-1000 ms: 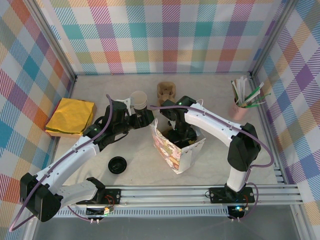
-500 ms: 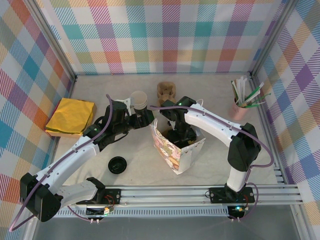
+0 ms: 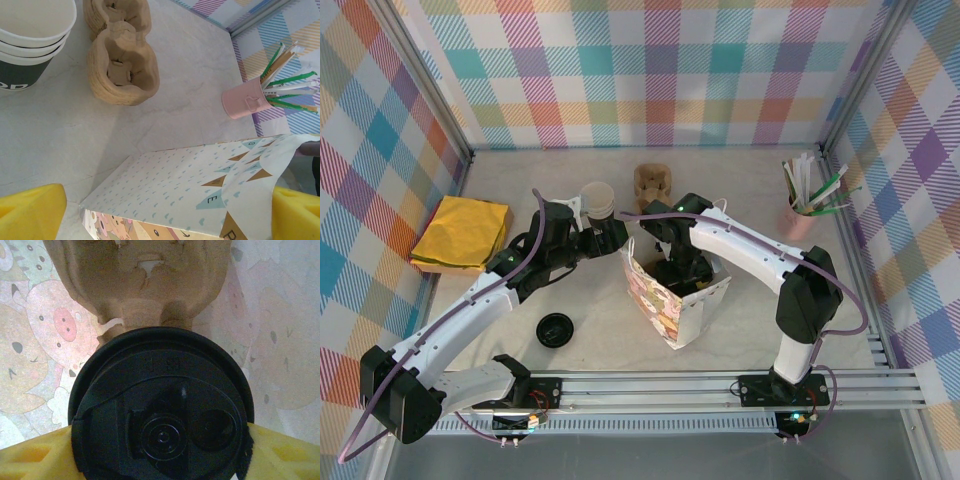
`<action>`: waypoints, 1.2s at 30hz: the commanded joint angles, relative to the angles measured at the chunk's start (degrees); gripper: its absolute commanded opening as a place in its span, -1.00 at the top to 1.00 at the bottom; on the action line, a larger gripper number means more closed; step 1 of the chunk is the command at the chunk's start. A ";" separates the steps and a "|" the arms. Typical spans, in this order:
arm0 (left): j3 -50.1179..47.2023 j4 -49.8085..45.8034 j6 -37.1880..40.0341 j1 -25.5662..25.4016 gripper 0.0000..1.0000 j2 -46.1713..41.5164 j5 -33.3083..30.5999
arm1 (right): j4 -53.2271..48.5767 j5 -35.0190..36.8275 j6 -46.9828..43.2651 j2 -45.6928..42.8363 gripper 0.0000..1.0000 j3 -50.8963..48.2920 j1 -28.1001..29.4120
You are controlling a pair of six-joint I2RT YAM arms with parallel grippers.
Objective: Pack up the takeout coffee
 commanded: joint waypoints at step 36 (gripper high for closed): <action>1.90 -4.73 1.52 -0.23 -0.89 -1.03 -5.66 | -3.61 -2.05 2.44 -0.92 -0.35 -2.45 1.22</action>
